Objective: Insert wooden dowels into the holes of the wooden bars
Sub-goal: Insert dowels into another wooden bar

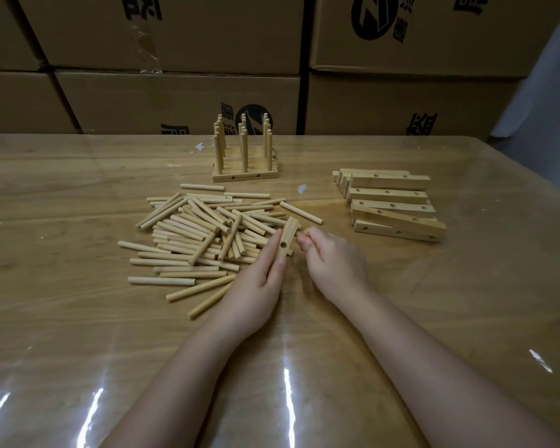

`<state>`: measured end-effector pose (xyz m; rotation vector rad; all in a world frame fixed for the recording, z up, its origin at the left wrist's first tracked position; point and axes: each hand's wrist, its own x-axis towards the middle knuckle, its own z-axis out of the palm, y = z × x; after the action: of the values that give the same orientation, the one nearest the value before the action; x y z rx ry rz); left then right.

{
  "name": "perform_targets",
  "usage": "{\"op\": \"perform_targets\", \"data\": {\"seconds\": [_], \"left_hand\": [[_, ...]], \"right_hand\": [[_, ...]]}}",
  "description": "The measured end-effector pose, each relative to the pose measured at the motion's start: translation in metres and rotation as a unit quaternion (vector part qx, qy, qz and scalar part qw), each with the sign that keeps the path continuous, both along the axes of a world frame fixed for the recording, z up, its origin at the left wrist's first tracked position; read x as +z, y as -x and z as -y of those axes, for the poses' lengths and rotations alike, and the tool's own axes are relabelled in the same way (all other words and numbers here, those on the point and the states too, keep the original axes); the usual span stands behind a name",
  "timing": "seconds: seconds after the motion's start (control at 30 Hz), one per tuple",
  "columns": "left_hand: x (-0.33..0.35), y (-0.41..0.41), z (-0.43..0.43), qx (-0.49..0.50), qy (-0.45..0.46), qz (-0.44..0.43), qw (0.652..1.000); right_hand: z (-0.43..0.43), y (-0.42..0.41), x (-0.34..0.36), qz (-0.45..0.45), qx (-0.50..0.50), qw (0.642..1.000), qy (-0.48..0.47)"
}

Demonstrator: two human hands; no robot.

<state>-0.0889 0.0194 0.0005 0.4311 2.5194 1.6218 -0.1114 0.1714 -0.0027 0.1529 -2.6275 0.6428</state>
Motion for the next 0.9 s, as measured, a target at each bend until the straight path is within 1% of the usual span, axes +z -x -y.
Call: {"op": "perform_targets", "data": {"seconds": [0.27,0.37,0.57,0.63,0.7,0.8,0.9], "left_hand": [[-0.004,0.002,0.004,-0.015,0.048,-0.070,0.996],[-0.005,0.001,0.004,-0.009,0.066,-0.093,0.993],[-0.007,0.002,-0.002,0.015,0.051,-0.107,0.993],[-0.007,0.002,-0.003,0.023,0.024,-0.101,0.994],[-0.007,0.004,-0.002,0.030,-0.029,-0.081,0.996],[-0.001,0.007,-0.002,0.040,-0.123,0.008,0.992],[0.001,0.009,0.001,0.035,-0.188,0.058,0.980]], "right_hand": [[-0.004,0.000,-0.001,0.038,0.033,0.994,0.095],[-0.004,0.000,-0.001,0.030,0.043,0.990,0.133],[0.000,0.005,-0.001,-0.014,0.031,0.993,0.111],[0.002,0.006,0.000,-0.027,0.035,0.993,0.105],[0.004,0.005,0.001,-0.036,0.042,0.994,0.091],[0.005,0.005,0.000,-0.078,0.020,0.996,0.028],[0.007,0.004,0.002,-0.117,-0.017,0.993,-0.021]]}}
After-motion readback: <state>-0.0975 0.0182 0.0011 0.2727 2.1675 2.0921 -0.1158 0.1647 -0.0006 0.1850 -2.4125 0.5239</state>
